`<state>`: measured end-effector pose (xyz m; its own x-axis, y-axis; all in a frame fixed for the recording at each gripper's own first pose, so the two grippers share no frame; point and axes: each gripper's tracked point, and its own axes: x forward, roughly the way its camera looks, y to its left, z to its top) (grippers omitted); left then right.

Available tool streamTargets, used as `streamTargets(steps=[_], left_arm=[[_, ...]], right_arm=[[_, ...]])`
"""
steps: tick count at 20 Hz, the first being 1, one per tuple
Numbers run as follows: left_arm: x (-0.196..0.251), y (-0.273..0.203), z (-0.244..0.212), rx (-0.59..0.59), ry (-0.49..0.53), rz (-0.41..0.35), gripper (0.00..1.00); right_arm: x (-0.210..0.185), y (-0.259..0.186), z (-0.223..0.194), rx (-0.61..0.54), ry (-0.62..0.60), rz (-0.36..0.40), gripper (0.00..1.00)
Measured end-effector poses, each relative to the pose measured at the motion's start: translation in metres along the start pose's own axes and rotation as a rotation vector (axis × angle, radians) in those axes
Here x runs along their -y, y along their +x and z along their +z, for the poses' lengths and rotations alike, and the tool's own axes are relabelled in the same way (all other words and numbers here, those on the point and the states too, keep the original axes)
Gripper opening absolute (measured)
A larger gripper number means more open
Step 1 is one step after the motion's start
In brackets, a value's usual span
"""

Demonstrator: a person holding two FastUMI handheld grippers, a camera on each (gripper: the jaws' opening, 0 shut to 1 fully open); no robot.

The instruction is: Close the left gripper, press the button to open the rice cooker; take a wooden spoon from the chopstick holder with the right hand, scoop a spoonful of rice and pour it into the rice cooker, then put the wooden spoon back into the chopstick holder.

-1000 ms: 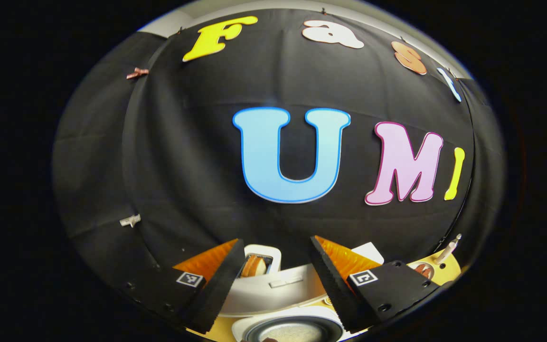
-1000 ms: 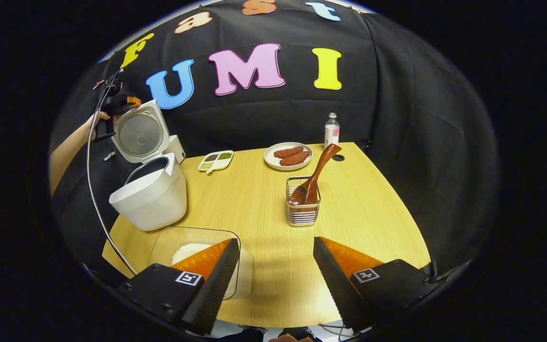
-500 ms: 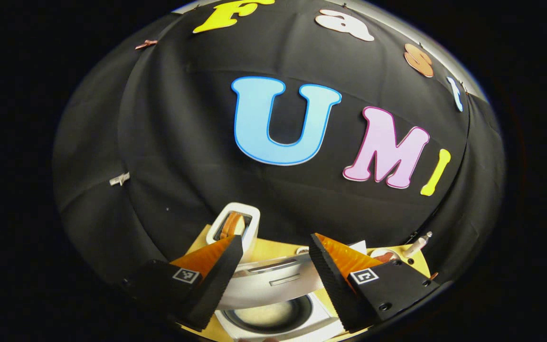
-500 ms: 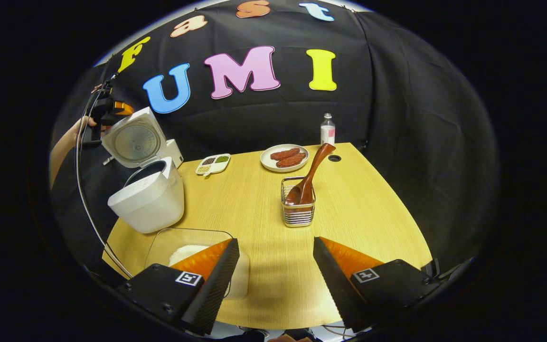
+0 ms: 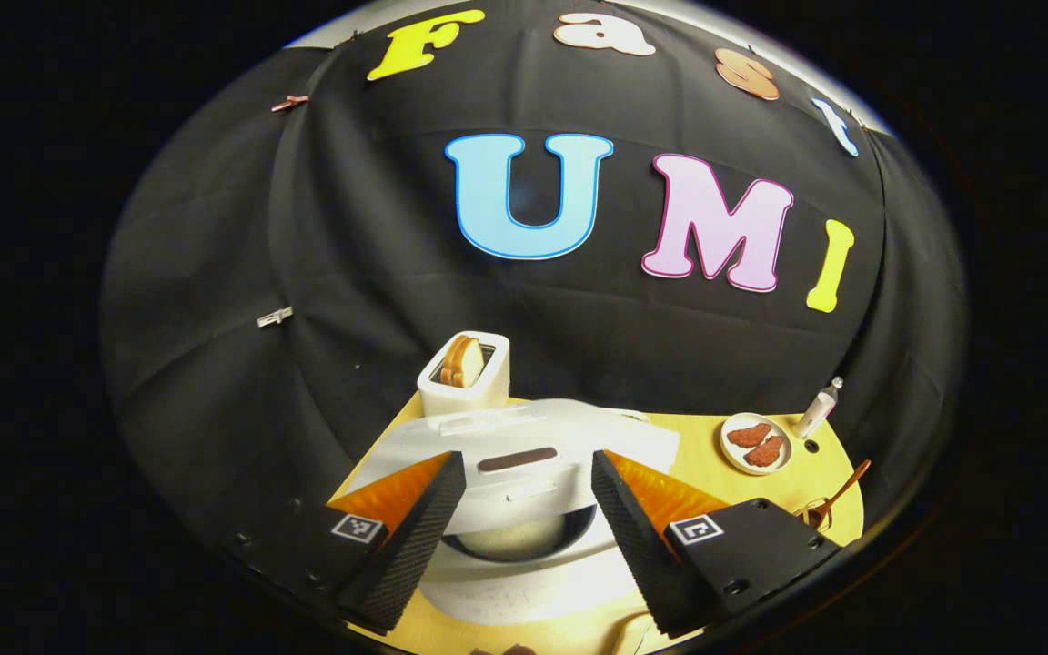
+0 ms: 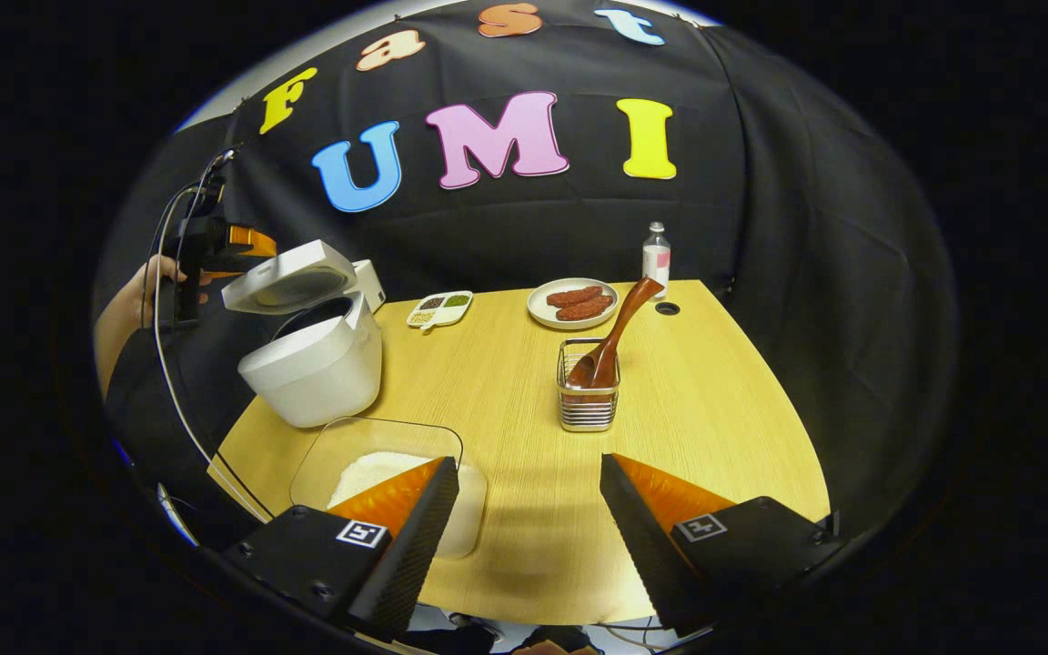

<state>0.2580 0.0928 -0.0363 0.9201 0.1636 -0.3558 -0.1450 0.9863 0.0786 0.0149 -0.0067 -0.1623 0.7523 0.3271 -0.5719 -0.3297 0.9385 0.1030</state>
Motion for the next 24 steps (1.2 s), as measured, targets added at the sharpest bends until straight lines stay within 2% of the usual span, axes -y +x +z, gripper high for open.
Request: streamTargets(steps=[1, 2, 4, 7, 11, 12, 13, 14, 16, 17, 20, 24], left_arm=[[0.0, -0.003, -0.011, 0.002, -0.019, 0.008, 0.99], [0.0, -0.006, -0.028, -0.014, -0.058, 0.012, 0.94], [-0.007, -0.002, -0.06, -0.041, -0.133, 0.029, 0.97], [-0.022, 0.003, -0.085, -0.031, -0.168, 0.069, 0.95], [-0.015, 0.009, -0.098, -0.056, -0.223, 0.051, 0.95], [-0.007, 0.007, -0.092, -0.03, -0.219, 0.027, 0.96], [0.002, 0.003, -0.081, 0.006, -0.21, 0.001, 0.96], [0.001, -0.002, -0.061, 0.067, -0.18, 0.013, 0.95], [-0.023, -0.008, 0.004, 0.201, -0.152, 0.069, 0.95], [-0.023, -0.01, 0.04, 0.235, -0.144, 0.054, 0.95], [-0.042, 0.01, 0.121, 0.276, -0.146, 0.058, 0.95], [-0.058, 0.037, 0.198, 0.363, -0.154, 0.054, 0.95]], right_arm=[[0.001, -0.001, -0.001, 0.0, -0.014, 0.007, 0.99], [0.003, -0.001, -0.002, -0.005, -0.025, 0.015, 0.99], [0.003, -0.001, -0.004, -0.015, -0.043, 0.032, 0.99], [0.004, -0.001, -0.004, -0.019, -0.079, 0.047, 0.99], [0.005, 0.001, -0.005, -0.02, -0.076, 0.049, 0.99], [0.005, 0.001, -0.008, -0.024, -0.07, 0.049, 0.99], [0.008, -0.001, -0.009, -0.027, -0.066, 0.038, 0.99], [0.011, -0.002, -0.008, -0.026, -0.061, 0.03, 0.99], [0.012, -0.004, -0.011, -0.036, -0.046, 0.022, 0.99], [0.012, -0.005, -0.015, -0.043, -0.038, 0.02, 0.99], [0.012, -0.009, -0.034, -0.078, -0.011, 0.003, 0.99], [0.027, -0.017, -0.047, -0.108, 0.025, -0.061, 0.99]])
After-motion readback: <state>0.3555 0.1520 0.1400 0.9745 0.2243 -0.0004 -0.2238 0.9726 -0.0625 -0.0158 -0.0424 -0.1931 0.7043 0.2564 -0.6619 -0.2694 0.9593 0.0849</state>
